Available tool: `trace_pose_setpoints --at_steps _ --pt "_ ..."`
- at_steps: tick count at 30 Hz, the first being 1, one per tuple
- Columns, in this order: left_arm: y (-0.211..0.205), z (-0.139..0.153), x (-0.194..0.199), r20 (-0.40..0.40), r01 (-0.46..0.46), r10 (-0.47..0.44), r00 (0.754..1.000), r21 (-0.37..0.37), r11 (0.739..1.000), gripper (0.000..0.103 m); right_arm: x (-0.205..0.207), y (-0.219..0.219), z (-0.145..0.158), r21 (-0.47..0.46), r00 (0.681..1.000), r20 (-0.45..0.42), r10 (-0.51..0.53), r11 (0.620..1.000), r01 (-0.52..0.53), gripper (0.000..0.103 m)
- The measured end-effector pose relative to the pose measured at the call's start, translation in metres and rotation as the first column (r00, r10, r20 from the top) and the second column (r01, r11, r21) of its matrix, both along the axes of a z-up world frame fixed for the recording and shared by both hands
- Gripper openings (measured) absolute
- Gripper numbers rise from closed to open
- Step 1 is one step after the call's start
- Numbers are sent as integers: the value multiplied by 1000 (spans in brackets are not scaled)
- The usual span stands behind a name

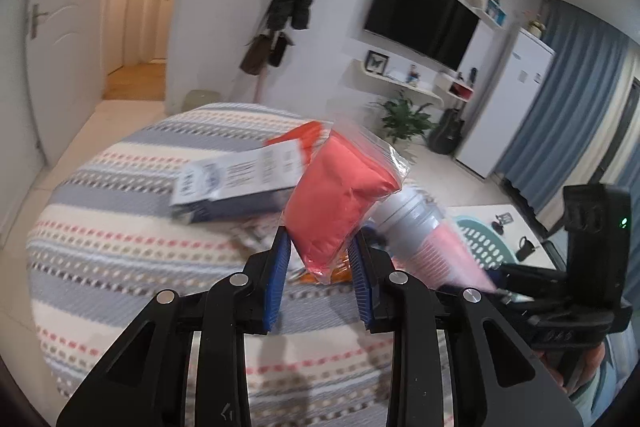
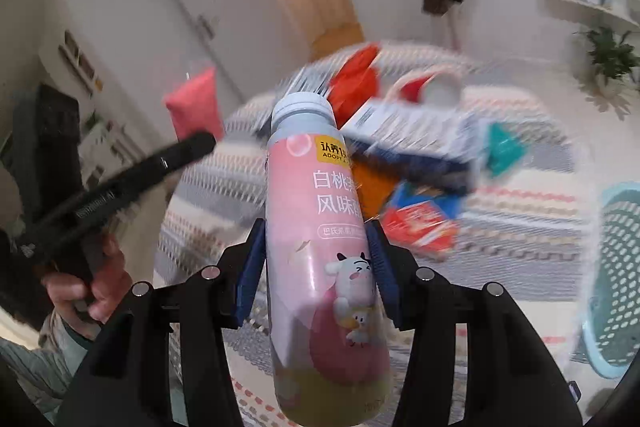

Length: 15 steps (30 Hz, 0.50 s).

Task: Collect trash
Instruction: 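Carry the red bag and pink bottle to the blue basket and release both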

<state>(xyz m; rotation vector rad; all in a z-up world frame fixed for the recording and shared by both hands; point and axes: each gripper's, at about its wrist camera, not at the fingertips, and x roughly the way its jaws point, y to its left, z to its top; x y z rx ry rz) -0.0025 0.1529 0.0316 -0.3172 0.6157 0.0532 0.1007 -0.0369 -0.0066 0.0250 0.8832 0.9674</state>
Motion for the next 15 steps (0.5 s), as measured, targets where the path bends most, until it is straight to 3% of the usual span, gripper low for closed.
trace_pose_setpoints --at_steps 4,9,15 --pt "-26 10 22 14 61 -62 998 28 998 28 12 -44 18 35 991 51 -126 992 124 47" --pt "-71 17 61 19 155 -156 987 47 987 28 37 -108 26 59 956 68 -286 958 282 47" --pt "-139 9 115 -21 285 -285 958 37 958 28 63 -179 8 26 870 72 -487 873 487 47"
